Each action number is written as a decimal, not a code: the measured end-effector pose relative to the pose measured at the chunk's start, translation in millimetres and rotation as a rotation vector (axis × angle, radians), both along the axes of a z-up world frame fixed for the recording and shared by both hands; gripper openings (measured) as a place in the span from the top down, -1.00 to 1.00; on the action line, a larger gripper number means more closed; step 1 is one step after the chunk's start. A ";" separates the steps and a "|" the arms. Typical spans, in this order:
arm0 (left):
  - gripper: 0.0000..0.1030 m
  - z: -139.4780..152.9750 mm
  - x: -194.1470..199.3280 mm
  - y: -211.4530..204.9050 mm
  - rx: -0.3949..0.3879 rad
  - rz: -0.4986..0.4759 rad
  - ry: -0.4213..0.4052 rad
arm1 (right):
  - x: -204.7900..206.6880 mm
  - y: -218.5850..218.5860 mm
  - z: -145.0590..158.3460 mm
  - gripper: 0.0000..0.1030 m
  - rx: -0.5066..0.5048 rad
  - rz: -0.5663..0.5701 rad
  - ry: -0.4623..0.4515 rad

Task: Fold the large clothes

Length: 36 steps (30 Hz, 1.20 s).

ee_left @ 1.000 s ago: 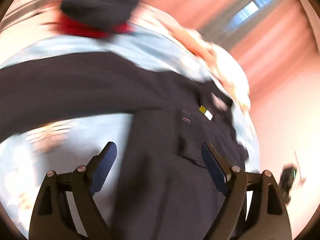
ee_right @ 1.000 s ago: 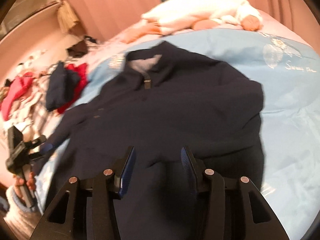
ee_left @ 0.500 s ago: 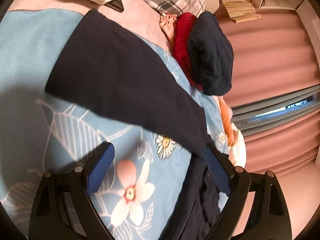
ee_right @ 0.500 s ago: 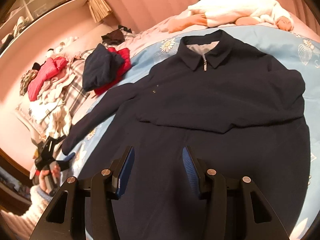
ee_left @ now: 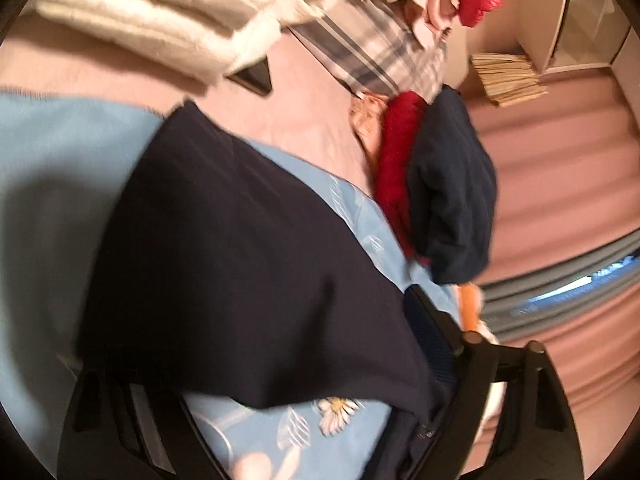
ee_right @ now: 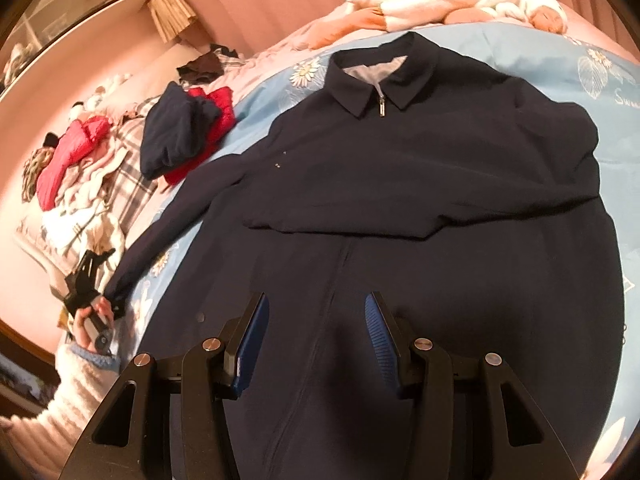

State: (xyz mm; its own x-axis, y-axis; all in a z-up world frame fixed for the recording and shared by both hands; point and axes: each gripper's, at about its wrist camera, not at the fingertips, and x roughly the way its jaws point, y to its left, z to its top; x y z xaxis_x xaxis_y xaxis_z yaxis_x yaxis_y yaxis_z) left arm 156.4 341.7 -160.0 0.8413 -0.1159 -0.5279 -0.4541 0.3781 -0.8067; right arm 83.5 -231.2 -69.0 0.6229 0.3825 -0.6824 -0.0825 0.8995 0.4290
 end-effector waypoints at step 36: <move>0.70 125.9 55.4 -571.2 0.976 -1.263 -0.191 | -71.0 -118.7 -6.5 0.02 0.107 -0.269 -0.066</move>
State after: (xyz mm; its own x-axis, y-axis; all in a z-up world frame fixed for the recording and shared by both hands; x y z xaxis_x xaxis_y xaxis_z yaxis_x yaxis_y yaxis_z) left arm 211.7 -229.5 -34.1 0.5317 -0.4518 -0.7163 0.6064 0.7936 -0.0504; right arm 12.5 -349.9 -75.4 0.7534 0.2651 -0.6017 0.1221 0.8429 0.5241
